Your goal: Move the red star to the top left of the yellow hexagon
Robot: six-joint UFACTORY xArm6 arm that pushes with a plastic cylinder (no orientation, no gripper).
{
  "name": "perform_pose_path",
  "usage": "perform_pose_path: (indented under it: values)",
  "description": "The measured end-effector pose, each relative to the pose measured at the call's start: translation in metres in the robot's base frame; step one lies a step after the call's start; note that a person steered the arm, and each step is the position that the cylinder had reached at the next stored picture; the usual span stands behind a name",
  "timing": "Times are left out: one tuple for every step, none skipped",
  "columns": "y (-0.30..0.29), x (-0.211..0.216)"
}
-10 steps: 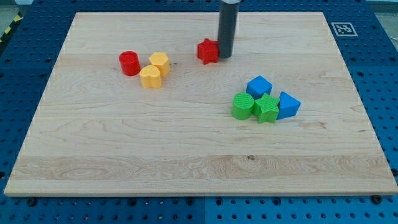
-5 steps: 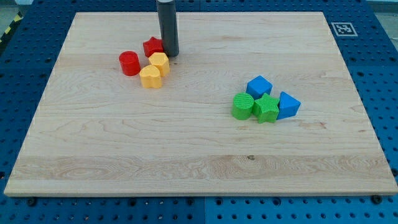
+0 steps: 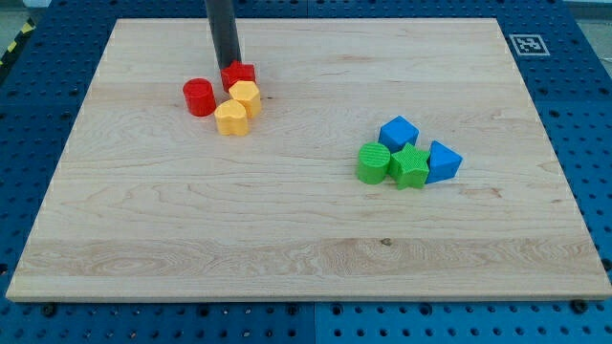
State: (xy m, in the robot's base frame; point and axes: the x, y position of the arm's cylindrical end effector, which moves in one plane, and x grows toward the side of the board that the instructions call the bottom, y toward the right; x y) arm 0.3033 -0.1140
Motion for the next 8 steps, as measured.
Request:
perform_pose_path:
  values:
    - [-0.019,0.002]
    - [-0.042,-0.012]
    - [0.003,-0.042]
    - [0.061,-0.039]
    - [0.075,-0.026]
    - [0.065,-0.012]
    - [0.036,-0.005]
    - [0.013,0.000]
